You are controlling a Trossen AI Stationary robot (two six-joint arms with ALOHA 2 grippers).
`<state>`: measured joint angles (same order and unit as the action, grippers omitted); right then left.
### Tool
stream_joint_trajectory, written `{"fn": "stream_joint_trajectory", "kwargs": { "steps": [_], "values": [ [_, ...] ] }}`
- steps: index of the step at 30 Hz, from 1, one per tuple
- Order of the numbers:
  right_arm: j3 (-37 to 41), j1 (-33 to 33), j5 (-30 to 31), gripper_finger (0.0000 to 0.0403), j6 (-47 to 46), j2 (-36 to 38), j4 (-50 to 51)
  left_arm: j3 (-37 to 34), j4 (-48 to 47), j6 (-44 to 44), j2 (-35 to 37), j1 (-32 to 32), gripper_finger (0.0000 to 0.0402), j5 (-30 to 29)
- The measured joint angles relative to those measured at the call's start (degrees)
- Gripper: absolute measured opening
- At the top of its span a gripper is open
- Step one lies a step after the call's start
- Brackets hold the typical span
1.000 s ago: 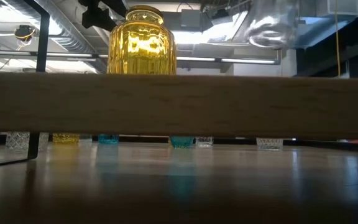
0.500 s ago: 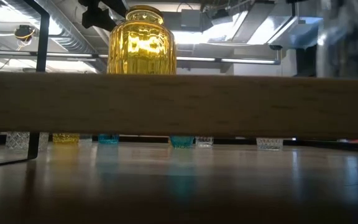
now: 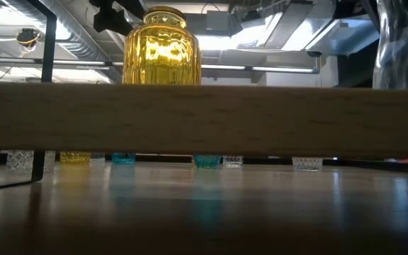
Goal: Sort vases onto shelf
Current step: Put the transparent vase on the shelf, then put the blue vase on the shelf
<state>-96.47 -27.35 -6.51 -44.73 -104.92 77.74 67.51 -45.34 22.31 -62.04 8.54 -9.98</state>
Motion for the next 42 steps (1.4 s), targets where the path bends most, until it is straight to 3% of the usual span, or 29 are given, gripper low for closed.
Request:
{"fn": "stream_joint_trajectory", "kwargs": {
  "steps": [9, 23, 37, 42],
  "values": [
    [0.0, 0.0, 1.9, 0.0062, 0.0, 0.0, 0.1, 0.0, 0.0, 0.0, 0.0, 0.0, 0.0289, 0.0],
    [0.1, 0.0, 2.3, 0.0106, 0.0, 0.5, 3.4, 0.0, 0.0, 0.1, 0.0, 0.0, 0.0289, 0.0],
    [0.0, 0.0, 2.5, 0.0109, -4.8, 8.4, -0.2, 0.0, 2.1, 0.1, 0.0, 0.0, 0.0289, 0.0],
    [0.0, -0.1, 7.4, 0.0109, -7.3, 13.0, -1.6, 0.0, 3.7, 0.1, 0.0, 0.0, 0.0289, -1.3]
  ]
}}
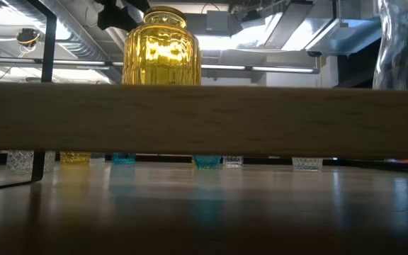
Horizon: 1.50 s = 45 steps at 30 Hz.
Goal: Sort vases onto shelf
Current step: Put the blue vase on the shelf
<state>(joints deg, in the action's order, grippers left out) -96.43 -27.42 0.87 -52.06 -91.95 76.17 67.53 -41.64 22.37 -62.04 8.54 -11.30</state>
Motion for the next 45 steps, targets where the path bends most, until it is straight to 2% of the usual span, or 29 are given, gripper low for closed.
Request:
{"fn": "stream_joint_trajectory", "kwargs": {
  "steps": [5, 11, 15, 19, 24, 32, 37, 41, 45],
  "values": [
    [-0.1, -4.1, 8.3, 0.0109, -1.4, 5.1, -1.9, 0.0, 0.3, 1.0, 0.0, 0.0, 0.0289, -1.3],
    [0.0, -18.3, 18.9, 0.0108, -12.5, 8.0, 3.3, 0.0, 0.3, 7.1, 0.0, -0.1, 0.0289, 0.9],
    [3.1, -27.7, 21.5, 0.0108, -22.3, 8.0, 6.0, 0.0, 0.3, 7.1, 0.0, -0.1, 0.0289, -0.1],
    [8.8, -33.5, 20.8, 0.0108, -31.5, 7.9, 5.0, 0.0, 0.3, 7.1, 0.0, -0.1, 0.0289, -1.7],
    [14.3, -36.8, 17.7, 0.0122, -36.3, 7.9, 0.0, 0.0, 0.4, 7.1, 0.0, -0.1, 0.0289, -1.7],
    [20.3, -36.7, 14.0, 0.0213, -37.3, 7.9, -1.5, 0.0, 2.0, 7.0, -0.4, -0.1, 0.0289, -1.7],
    [24.6, -36.7, 6.9, 0.0253, -37.2, 7.9, -2.9, 0.0, 1.9, 7.1, -0.4, -0.1, 0.0289, -1.7],
    [26.5, -36.8, 6.1, 0.0252, -35.9, 7.9, -6.9, 0.0, 1.9, 7.1, -0.4, -0.1, 0.0289, -1.7],
    [27.5, -36.7, 5.8, 0.0231, -33.7, 7.9, -8.9, 0.0, 1.9, 7.1, -0.4, -0.1, 0.0289, -1.7]
  ]
}}
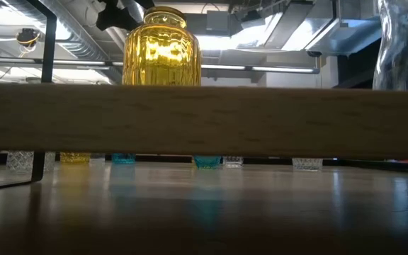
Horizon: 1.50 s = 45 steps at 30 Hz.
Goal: Sort vases onto shelf
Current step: Put the blue vase on the shelf
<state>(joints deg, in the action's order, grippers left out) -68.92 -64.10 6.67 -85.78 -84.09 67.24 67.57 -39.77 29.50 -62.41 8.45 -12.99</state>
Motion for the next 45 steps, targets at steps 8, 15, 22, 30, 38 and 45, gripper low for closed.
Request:
{"fn": "stream_joint_trajectory", "kwargs": {
  "steps": [8, 15, 22, 30, 38, 45],
  "values": [
    [3.1, 0.0, -1.8, 0.0182, -0.8, 0.0, -3.5, 0.0, 0.0, 0.0, 0.0, 0.0, 0.0289, 0.0],
    [6.3, 0.1, -1.5, 0.0176, -1.0, 0.0, -6.8, 0.0, 0.0, 0.0, 0.0, 0.0, 0.0289, 0.0],
    [6.9, 0.1, -1.7, 0.0119, -1.1, 0.0, -7.4, 0.0, 0.0, 0.0, 0.0, 0.0, 0.0289, 0.1],
    [6.8, 0.1, -2.2, 0.0063, -1.1, 0.1, -7.7, 0.0, 0.0, 0.2, 0.0, 0.0, 0.0289, 0.4],
    [5.4, 1.2, -7.8, 0.0073, -0.1, 0.7, -4.9, 0.0, 0.0, 0.1, 0.0, 0.0, 0.0289, 0.4],
    [-0.5, 6.0, -8.2, 0.0065, 6.9, 2.4, 1.1, 0.0, 0.1, 0.1, 0.0, 0.0, 0.0289, 0.0]
  ]
}}
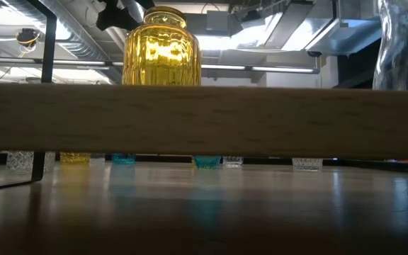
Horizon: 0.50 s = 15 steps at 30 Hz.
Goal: Sort vases onto shelf
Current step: Put the blue vase on the shelf
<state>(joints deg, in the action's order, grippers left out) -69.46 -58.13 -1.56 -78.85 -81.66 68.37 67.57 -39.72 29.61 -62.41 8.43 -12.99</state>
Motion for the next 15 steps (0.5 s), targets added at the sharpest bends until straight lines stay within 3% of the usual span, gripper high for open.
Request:
{"fn": "stream_joint_trajectory", "kwargs": {
  "steps": [7, 15],
  "values": [
    [-8.5, 5.6, -3.0, 0.0065, 9.9, 0.5, 8.7, 0.0, 1.0, -0.2, 0.0, 0.0, 0.0289, 0.0],
    [-19.8, 9.2, -4.4, 0.0065, 14.8, 0.5, 20.8, 0.0, 2.2, -0.2, 0.0, 0.0, 0.0289, -0.1]
  ]
}}
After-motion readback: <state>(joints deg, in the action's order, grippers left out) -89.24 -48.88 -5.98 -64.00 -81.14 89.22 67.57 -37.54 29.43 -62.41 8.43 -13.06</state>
